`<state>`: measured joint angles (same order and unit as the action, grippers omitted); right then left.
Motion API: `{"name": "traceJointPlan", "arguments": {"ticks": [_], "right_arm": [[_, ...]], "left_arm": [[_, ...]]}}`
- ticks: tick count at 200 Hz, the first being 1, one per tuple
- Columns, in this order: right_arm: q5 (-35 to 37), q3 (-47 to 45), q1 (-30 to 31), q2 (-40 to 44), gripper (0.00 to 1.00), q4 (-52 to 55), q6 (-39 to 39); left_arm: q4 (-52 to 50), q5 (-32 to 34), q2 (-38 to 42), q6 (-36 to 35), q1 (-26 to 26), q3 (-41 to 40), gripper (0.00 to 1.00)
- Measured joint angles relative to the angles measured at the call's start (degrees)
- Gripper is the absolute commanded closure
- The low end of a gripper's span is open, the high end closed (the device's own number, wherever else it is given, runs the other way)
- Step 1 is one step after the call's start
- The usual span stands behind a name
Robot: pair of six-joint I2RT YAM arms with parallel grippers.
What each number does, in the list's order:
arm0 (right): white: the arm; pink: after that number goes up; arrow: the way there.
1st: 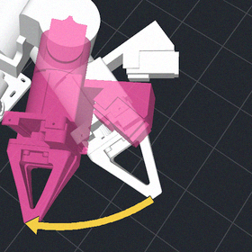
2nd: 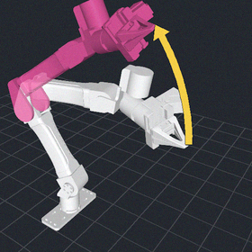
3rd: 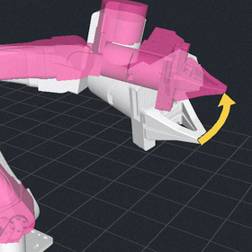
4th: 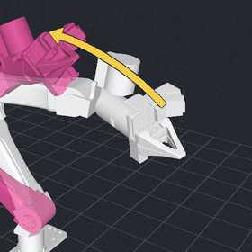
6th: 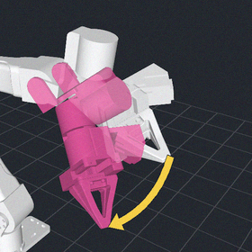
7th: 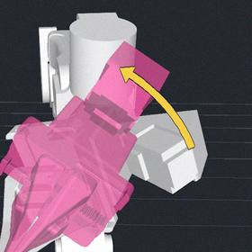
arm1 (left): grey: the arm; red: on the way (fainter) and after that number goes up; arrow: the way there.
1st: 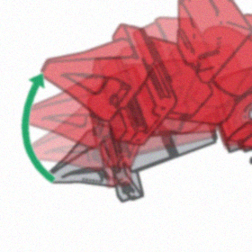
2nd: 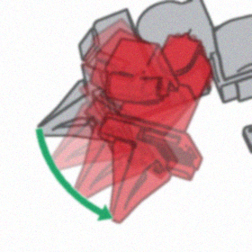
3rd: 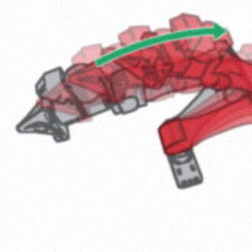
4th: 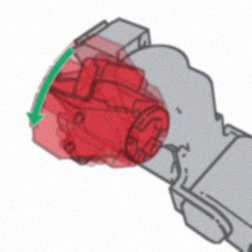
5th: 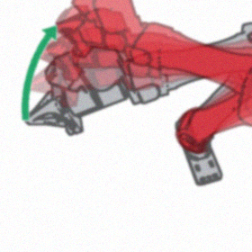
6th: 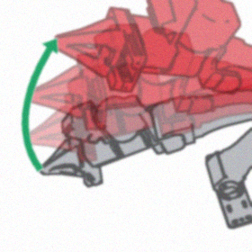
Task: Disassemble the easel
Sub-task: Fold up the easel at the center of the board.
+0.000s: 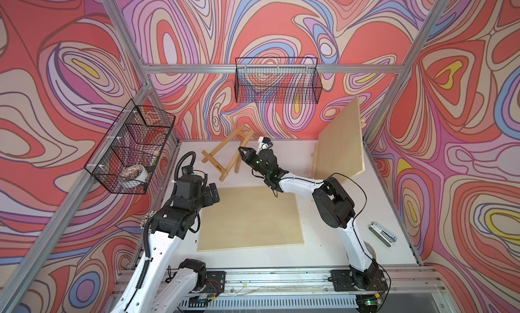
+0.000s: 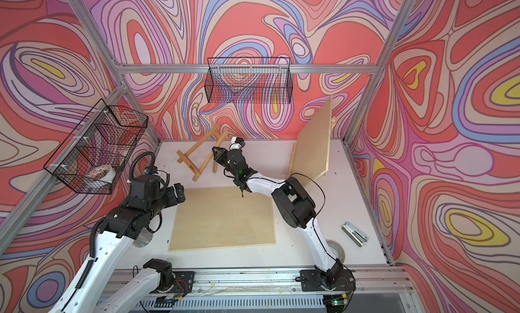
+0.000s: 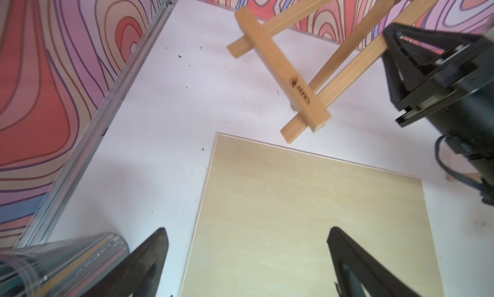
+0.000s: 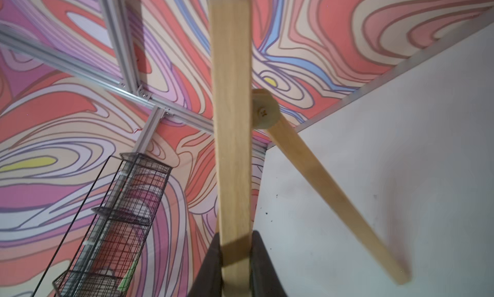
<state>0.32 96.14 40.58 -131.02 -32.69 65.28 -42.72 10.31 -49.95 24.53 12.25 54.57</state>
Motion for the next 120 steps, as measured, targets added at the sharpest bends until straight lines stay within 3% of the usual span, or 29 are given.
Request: {"name": "traceJointPlan", "arguments": {"ticks": [37, 78, 120], "right_arm": [[-2.25, -5.81, -4.72, 0.0, 1.0, 0.02, 4.76], [-3.87, -10.38, -7.21, -0.09, 1.0, -1.9, 7.56], [-4.61, -10.45, -8.04, -1.62, 1.0, -4.13, 8.26]], "left_arm": [[-1.68, -2.99, -5.9, -0.33, 0.02, 1.2, 0.09], [-3.5, -4.55, -14.08, 0.15, 2.62, 8.59, 0.09], [-4.94, -5.4, -29.11, 3.5, 6.43, 18.6, 0.09]]}}
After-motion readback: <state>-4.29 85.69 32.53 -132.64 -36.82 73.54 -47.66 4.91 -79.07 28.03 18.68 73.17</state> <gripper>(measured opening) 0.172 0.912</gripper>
